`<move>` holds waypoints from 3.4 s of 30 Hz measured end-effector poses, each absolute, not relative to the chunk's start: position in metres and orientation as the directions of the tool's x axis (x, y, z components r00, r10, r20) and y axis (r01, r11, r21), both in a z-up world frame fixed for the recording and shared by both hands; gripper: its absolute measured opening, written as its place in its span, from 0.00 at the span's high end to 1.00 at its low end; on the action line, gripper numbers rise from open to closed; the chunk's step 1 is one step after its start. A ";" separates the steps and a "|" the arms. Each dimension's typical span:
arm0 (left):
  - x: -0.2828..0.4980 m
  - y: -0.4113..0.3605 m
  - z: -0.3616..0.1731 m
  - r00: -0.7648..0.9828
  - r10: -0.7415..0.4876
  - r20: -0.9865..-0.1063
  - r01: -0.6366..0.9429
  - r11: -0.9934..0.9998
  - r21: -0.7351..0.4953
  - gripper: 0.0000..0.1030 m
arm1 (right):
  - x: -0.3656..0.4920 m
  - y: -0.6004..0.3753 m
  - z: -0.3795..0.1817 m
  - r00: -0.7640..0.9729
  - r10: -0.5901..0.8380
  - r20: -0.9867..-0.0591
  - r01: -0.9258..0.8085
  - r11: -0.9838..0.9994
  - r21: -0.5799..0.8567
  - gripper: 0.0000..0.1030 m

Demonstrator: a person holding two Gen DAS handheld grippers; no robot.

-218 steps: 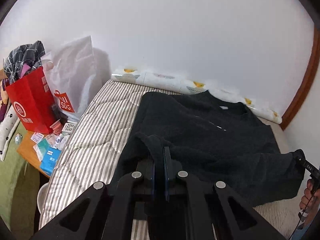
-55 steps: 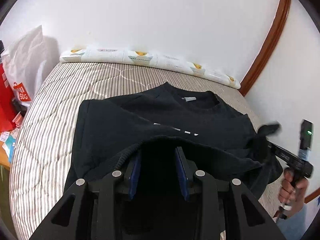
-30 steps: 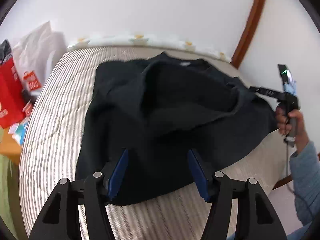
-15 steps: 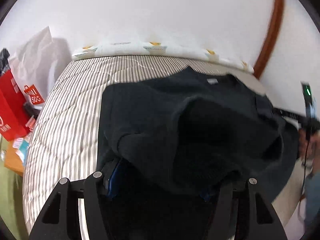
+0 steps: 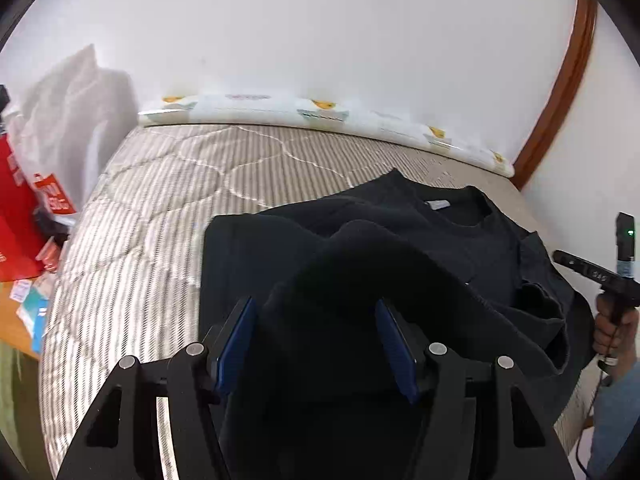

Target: Fold small clothes

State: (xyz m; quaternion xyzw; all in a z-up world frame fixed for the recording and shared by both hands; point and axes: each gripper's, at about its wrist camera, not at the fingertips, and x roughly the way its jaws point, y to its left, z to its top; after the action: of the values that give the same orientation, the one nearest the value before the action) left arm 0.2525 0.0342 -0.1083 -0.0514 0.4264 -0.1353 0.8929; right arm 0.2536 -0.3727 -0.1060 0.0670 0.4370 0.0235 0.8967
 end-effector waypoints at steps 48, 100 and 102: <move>0.274 0.038 -0.131 0.585 -0.108 -0.804 0.025 0.993 -0.115 0.69 | 0.249 -0.402 -0.138 0.564 -0.143 -0.813 0.160 0.985 -0.063 0.58; 0.045 0.189 -0.154 0.583 -0.255 -0.771 -0.033 0.941 -0.336 0.38 | 0.089 0.063 -0.134 0.629 0.122 -0.767 -0.510 0.810 -0.289 0.37; 0.044 0.190 -0.154 0.582 -0.254 -0.772 -0.032 0.942 -0.333 0.38 | 0.093 0.071 -0.140 0.630 0.128 -0.766 -0.522 0.800 -0.295 0.37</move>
State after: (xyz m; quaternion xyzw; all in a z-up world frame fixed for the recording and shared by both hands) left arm 0.0441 0.1898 -0.1543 -0.1578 0.4525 -0.0632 0.8754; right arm 0.0927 0.0708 -0.1404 -0.2543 0.3872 0.1874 0.8662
